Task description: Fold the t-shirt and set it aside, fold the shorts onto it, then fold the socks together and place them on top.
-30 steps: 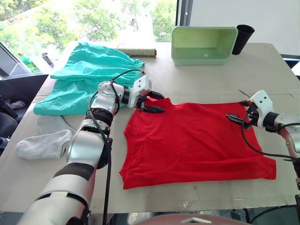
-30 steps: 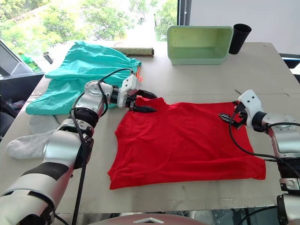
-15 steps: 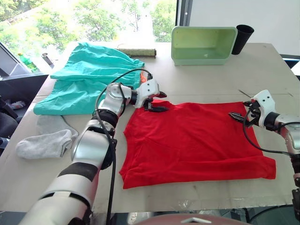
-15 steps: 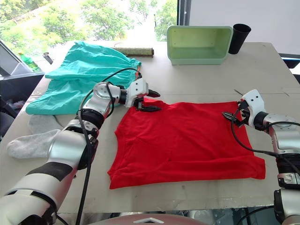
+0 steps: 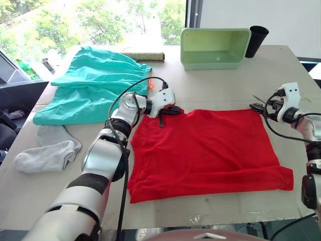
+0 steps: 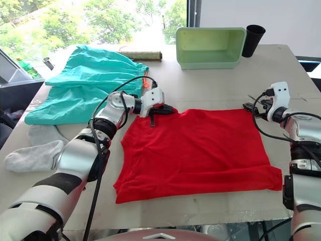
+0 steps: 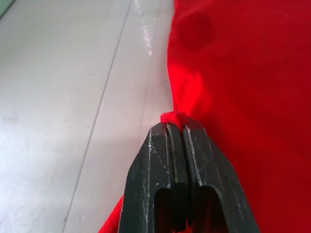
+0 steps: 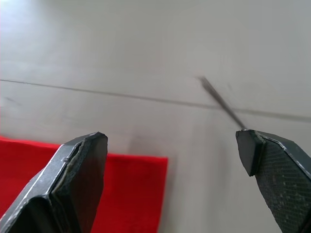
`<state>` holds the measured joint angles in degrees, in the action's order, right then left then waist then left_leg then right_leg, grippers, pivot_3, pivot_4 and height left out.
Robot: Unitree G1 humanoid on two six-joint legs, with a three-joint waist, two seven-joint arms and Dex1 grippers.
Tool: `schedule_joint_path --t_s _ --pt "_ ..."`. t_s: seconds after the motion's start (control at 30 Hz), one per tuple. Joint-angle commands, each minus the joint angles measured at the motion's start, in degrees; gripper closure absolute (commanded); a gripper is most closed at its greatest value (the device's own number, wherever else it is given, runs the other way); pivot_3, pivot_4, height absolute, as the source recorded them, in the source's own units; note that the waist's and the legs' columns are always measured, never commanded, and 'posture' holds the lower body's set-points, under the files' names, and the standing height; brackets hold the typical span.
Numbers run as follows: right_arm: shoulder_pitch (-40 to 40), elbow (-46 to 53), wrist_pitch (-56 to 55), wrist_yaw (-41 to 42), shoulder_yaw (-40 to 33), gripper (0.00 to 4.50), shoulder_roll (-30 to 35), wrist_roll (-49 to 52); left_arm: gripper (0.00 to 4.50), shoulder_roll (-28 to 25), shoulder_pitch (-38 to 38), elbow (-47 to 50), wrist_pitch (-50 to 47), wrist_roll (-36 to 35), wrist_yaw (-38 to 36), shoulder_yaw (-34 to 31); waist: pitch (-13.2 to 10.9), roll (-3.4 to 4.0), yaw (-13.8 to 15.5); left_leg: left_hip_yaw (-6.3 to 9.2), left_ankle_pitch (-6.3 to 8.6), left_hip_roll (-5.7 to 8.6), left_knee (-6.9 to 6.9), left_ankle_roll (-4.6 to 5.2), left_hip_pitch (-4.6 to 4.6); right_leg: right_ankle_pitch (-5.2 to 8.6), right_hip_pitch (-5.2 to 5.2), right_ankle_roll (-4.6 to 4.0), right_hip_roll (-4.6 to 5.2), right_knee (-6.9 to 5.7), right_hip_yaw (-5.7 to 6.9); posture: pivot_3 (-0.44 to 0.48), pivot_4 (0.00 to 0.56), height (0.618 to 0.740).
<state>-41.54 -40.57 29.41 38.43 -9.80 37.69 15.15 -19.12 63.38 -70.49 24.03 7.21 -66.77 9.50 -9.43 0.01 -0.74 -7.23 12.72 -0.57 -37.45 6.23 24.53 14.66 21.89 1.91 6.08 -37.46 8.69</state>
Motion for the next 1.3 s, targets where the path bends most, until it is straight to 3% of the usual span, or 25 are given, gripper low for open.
schedule_joint_path --t_s 0.03,0.3,0.43,0.6,0.8,0.93,1.3 --pt "-2.27 -1.89 -0.91 1.53 0.25 0.00 0.35 -0.73 4.43 -0.78 1.93 0.47 0.28 -0.61 -0.14 -1.15 0.00 0.00 0.01 0.00 0.00 0.00 0.00 0.00 0.00 0.00 0.00 0.00 0.00 -0.01 0.00 0.000 0.150 0.740" --pt "-2.02 -2.72 -1.95 4.27 0.57 0.00 0.62 -1.64 4.43 -2.70 2.87 1.37 -0.38 -1.63 -1.79 -2.25 0.00 0.00 -0.06 -0.04 0.00 0.00 -0.02 0.00 -0.02 0.00 0.01 0.00 0.00 -0.08 -0.04 0.000 0.150 0.740" --pt "-2.08 -2.76 -2.39 5.39 0.67 0.00 0.61 -1.93 4.43 -3.96 3.80 4.10 -1.11 -3.38 -6.56 -3.01 0.00 0.01 -0.12 -0.05 0.00 0.00 -0.02 0.00 -0.02 0.00 0.01 0.00 0.01 -0.08 -0.03 0.000 0.150 0.740" --pt "-1.46 -1.81 -2.15 8.62 0.64 0.00 1.43 -1.72 4.43 -6.42 1.74 13.01 -5.09 -6.26 -15.51 -2.81 0.00 0.02 -0.14 -0.05 0.00 0.00 -0.03 0.00 0.00 0.00 0.03 0.00 0.00 -0.08 -0.04 0.000 0.150 0.740" --pt "0.17 0.58 -1.03 12.72 0.32 0.00 3.03 -1.01 4.43 -8.95 -5.10 28.64 -12.43 -8.92 -21.24 -1.15 0.02 0.06 -0.15 -0.06 0.00 0.00 -0.02 0.00 -0.03 0.00 0.03 0.00 0.00 -0.08 -0.08 0.000 0.150 0.740" --pt "0.80 0.91 -1.44 13.56 0.73 0.00 3.80 -1.69 4.43 -10.31 -8.97 36.86 -17.01 -10.00 -21.74 -0.52 0.02 0.06 -0.10 -0.05 0.00 0.00 -0.04 0.00 -0.03 0.00 0.03 0.00 -0.01 -0.12 -0.10 0.000 0.150 0.740" --pt "-1.52 -1.81 -6.92 12.87 5.21 0.00 2.33 -6.44 4.43 -12.11 -14.02 47.02 -23.21 -11.76 -22.11 1.08 0.02 0.07 -0.15 -0.05 -0.01 0.00 -0.05 -0.01 -0.06 0.00 0.02 0.00 -0.02 -0.14 -0.12 0.000 0.150 0.740"
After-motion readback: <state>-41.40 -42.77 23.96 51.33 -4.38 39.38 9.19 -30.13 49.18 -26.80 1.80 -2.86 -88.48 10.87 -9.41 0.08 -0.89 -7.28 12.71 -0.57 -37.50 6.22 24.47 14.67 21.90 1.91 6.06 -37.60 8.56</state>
